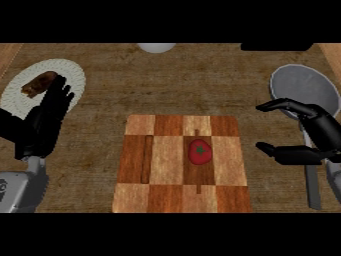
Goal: Pick the tomato from the cutting board and place it in the pan
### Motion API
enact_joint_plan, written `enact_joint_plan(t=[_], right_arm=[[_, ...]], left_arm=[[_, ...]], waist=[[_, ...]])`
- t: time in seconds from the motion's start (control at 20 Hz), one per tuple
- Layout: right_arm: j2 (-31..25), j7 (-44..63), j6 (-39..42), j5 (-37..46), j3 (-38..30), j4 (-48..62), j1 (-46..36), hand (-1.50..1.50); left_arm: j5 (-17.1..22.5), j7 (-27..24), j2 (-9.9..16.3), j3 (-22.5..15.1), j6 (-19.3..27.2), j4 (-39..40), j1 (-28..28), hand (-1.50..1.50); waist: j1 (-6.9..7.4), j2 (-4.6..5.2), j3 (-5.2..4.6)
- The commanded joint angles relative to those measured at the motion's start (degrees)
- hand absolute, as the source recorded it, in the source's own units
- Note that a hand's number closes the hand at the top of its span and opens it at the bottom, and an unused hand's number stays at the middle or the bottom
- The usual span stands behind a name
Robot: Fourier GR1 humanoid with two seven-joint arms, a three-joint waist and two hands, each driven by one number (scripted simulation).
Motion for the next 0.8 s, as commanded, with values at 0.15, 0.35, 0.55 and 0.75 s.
enact_joint_plan(t=[0.15, 0.35, 0.55, 0.75], right_arm=[[-7.08, -9.00, 3.63, 10.68, 0.32, 5.39, -4.39, -1.50], [-6.03, -2.62, 5.90, 13.47, 2.73, 1.24, -7.43, -1.50], [-8.23, 8.67, 9.14, 19.39, 7.76, -2.12, -16.20, -1.50], [-2.59, 15.31, 9.85, 27.05, 14.30, 1.54, -22.13, -1.50]], left_arm=[[-1.21, 1.39, -0.90, -0.25, 0.84, -1.76, 0.83, 0.00], [-3.38, 1.81, -3.17, -1.83, 2.73, -4.63, 2.41, 0.00], [-1.07, 3.40, 0.14, 0.45, -0.13, -5.88, 3.07, 0.00], [-1.57, 2.27, -0.81, 0.52, -0.21, -4.86, 2.03, 0.00]], waist=[[-0.21, 0.05, -0.09], [-0.58, -0.10, -0.12], [0.22, -0.26, -0.21], [0.43, 0.05, -0.18]])
